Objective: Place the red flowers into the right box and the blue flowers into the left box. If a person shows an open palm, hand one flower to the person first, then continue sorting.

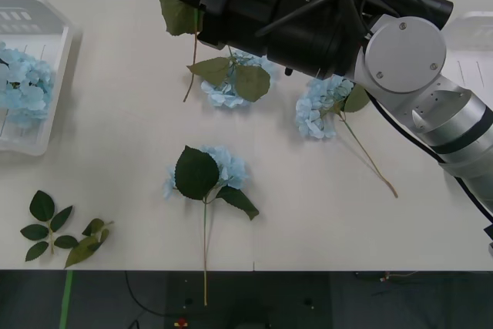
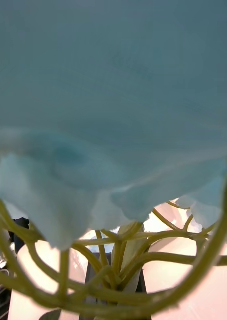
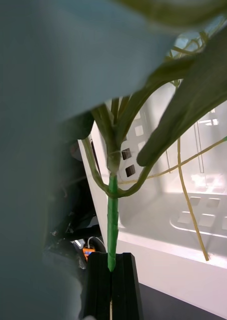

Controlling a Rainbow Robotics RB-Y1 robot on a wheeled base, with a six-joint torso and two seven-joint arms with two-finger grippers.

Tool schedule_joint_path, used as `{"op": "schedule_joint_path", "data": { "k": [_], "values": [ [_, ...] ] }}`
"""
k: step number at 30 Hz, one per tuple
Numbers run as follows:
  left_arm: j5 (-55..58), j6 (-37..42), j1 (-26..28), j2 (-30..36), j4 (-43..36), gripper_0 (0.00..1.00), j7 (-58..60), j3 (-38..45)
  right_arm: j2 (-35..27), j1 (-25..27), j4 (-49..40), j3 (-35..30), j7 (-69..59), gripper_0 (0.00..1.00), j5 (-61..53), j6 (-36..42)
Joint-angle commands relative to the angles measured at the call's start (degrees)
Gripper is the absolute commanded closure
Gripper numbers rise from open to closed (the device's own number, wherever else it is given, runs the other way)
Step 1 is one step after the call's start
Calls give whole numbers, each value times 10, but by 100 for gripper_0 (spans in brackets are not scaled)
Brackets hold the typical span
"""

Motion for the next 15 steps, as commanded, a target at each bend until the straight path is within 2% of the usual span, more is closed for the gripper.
{"op": "schedule_joint_path", "data": {
  "k": [1, 4, 6, 8, 9, 10, 11, 14, 15],
  "values": [
    [-6, -33, 31, 28, -10, 95, -4, 10, 18, -32, -6, 45, 18, 100, 2, -54],
    [-5, -37, 40, 28, -10, 78, -3, 10, 20, -33, -4, 58, 21, 100, 9, -69],
    [-4, -37, 41, 28, -9, 70, -2, 10, 20, -33, -3, 59, 21, 100, 11, -69],
    [3, -37, 42, 28, -10, 56, -2, 10, 20, -33, -3, 59, 21, 100, 12, -68],
    [9, -39, 42, 28, -9, 52, -2, 10, 20, -33, -2, 59, 21, 100, 13, -68],
    [29, -42, 42, 28, -10, 42, -2, 11, 20, -33, 0, 59, 21, 100, 13, -68],
    [39, -43, 42, 28, -10, 38, -3, 13, 21, -33, 0, 60, 21, 100, 13, -68],
    [120, -42, 45, 28, -10, 15, -7, 43, 21, -33, 1, 60, 22, 100, 16, -68],
    [139, -41, 46, 28, -10, 13, -7, 48, 21, -33, 1, 60, 22, 100, 17, -68]
  ]
}}
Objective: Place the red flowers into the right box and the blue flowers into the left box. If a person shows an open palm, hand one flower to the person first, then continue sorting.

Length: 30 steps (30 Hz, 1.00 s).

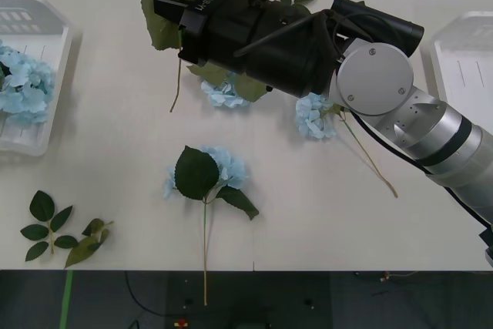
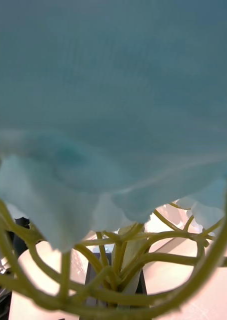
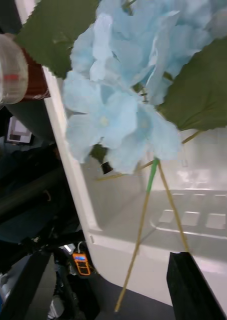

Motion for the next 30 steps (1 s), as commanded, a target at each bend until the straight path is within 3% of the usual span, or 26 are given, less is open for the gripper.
{"op": "schedule_joint_path", "data": {
  "k": [1, 5, 10, 11, 17, 23, 30],
  "values": [
    [128, -4, 15, 28, -12, 9, -7, 62, 17, -27, -3, 0, 19, 100, 11, -6],
    [239, -4, 45, 28, -37, 8, -2, 107, 17, -27, -3, 0, 19, 100, 13, -5],
    [328, -4, 107, 28, -134, 6, 53, 139, 16, -27, -3, 2, 19, 100, 16, -5],
    [343, -8, 123, 27, -165, 0, 72, 141, 16, -27, -3, 2, 19, 100, 17, -5],
    [364, -118, 226, 14, -327, 0, 122, 148, 16, -27, -3, 3, 19, 100, 17, -5],
    [401, -236, 329, -55, -438, 0, 123, 155, 15, -26, -3, 2, 18, 100, 16, -5],
    [487, -254, 385, -81, -544, 0, 116, 154, 14, -26, -3, 2, 14, 100, 15, -5]
  ]
}}
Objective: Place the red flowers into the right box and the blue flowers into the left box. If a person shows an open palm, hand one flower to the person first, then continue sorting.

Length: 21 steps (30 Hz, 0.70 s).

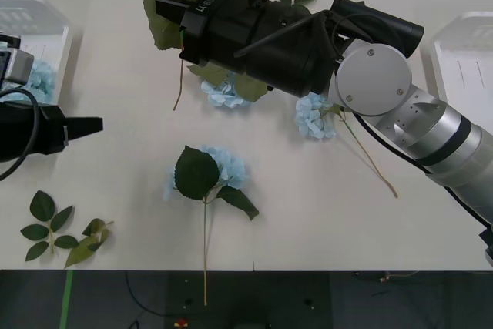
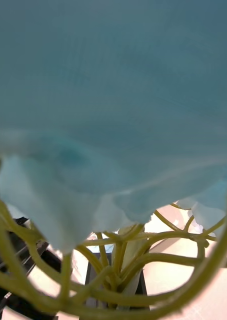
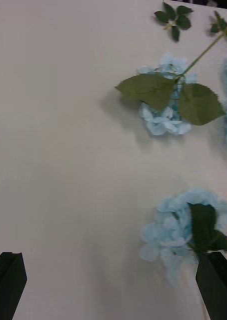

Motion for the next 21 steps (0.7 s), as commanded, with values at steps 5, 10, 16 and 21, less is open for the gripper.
{"op": "schedule_joint_path", "data": {
  "k": [5, 10, 16, 21],
  "values": [
    [68, -39, 29, -60, -104, 0, -17, -9, 12, -25, -7, 2, 11, 100, 3, -5],
    [5, -93, -14, -99, -89, 0, -16, -80, 10, -25, -7, 2, 10, 100, 3, -5],
    [-87, -163, -74, -162, -32, 0, -18, -172, 8, -25, -7, 2, 8, 100, 3, -5],
    [-135, -190, -119, -205, 11, 0, -18, -216, 6, -25, -7, 2, 6, 100, 4, -5]
  ]
}}
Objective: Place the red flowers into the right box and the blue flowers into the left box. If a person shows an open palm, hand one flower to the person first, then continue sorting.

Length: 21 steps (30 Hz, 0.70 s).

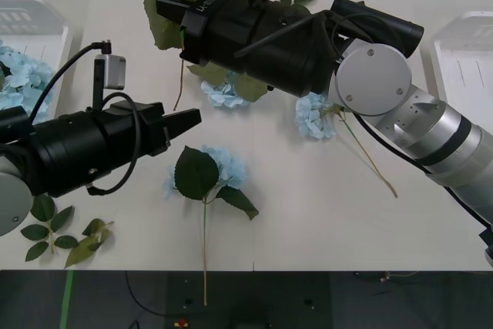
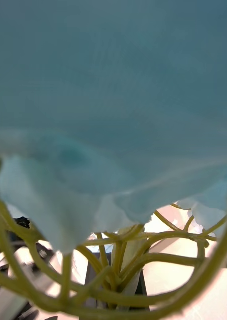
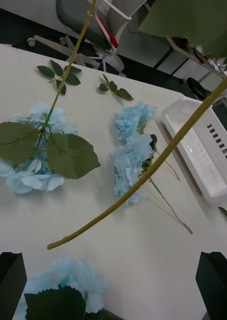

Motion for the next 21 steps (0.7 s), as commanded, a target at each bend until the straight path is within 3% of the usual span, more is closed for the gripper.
{"op": "schedule_joint_path", "data": {
  "k": [1, 11, 21],
  "values": [
    [-50, -34, -57, -50, 37, 0, -19, -36, 6, -25, -8, 2, 6, 100, 4, -5],
    [-138, -46, -116, -118, 104, 0, -21, -56, 6, -25, 4, 2, 7, 100, 4, -8],
    [-152, -66, -143, -123, 129, 0, -22, -77, 6, -26, 6, 2, 8, 100, 4, -10]
  ]
}}
